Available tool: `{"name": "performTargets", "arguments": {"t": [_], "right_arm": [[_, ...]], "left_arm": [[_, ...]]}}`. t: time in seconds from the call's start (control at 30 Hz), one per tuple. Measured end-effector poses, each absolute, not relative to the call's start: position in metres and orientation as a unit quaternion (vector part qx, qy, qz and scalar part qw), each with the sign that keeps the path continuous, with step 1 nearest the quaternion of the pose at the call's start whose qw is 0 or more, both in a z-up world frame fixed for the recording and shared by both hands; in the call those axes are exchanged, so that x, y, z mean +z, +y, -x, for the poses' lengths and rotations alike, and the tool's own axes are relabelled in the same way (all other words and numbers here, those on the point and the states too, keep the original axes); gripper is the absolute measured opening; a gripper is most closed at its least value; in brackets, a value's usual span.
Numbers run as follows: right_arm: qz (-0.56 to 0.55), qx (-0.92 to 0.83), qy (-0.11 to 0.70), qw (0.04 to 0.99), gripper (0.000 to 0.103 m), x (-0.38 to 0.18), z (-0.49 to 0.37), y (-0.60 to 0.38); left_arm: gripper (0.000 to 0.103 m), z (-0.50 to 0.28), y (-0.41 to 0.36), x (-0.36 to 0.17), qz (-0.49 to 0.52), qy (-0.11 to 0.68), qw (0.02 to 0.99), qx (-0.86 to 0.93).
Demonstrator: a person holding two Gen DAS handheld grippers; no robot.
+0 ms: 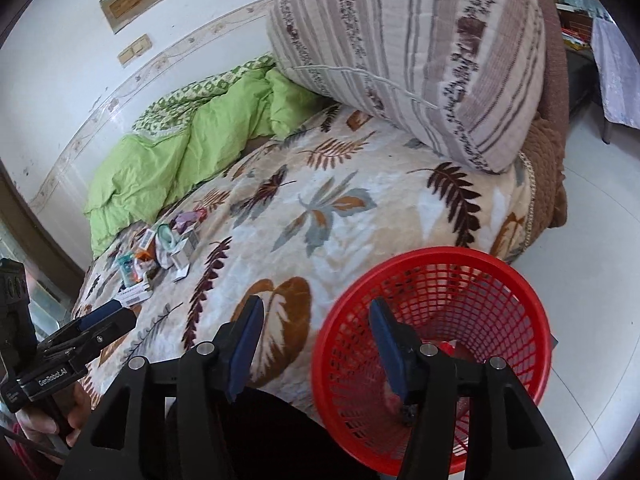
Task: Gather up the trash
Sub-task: 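Open the right tool to drop the black bag into the red basket, then reach the left tool to the white medicine box and grasp it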
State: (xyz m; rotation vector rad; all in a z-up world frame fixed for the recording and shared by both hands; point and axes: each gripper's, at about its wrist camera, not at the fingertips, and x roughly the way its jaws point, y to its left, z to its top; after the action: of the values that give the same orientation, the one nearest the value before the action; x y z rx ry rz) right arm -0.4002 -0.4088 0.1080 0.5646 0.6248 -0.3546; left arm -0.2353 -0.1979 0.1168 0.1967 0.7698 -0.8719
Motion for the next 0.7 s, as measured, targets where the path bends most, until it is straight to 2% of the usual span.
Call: {"name": "performTargets", "arguments": {"t": [0.1, 0.5, 0.7], "right_arm": [[-0.256, -0.144, 0.306, 0.906, 0.063, 0.121, 0.381, -0.389], [-0.199, -0.051, 0.348, 0.915, 0.065, 0.133, 0.294, -0.314], [-0.188, -0.019, 0.378, 0.906, 0.065, 0.116, 0.232, -0.29]], "left_arm": [[0.083, 0.217, -0.162, 0.118, -0.082, 0.361, 0.849, -0.376], [0.084, 0.127, -0.018, 0.102, 0.012, 0.387, 0.894, -0.226], [0.084, 0.075, 0.008, 0.085, 0.033, 0.408, 0.892, -0.19]]}}
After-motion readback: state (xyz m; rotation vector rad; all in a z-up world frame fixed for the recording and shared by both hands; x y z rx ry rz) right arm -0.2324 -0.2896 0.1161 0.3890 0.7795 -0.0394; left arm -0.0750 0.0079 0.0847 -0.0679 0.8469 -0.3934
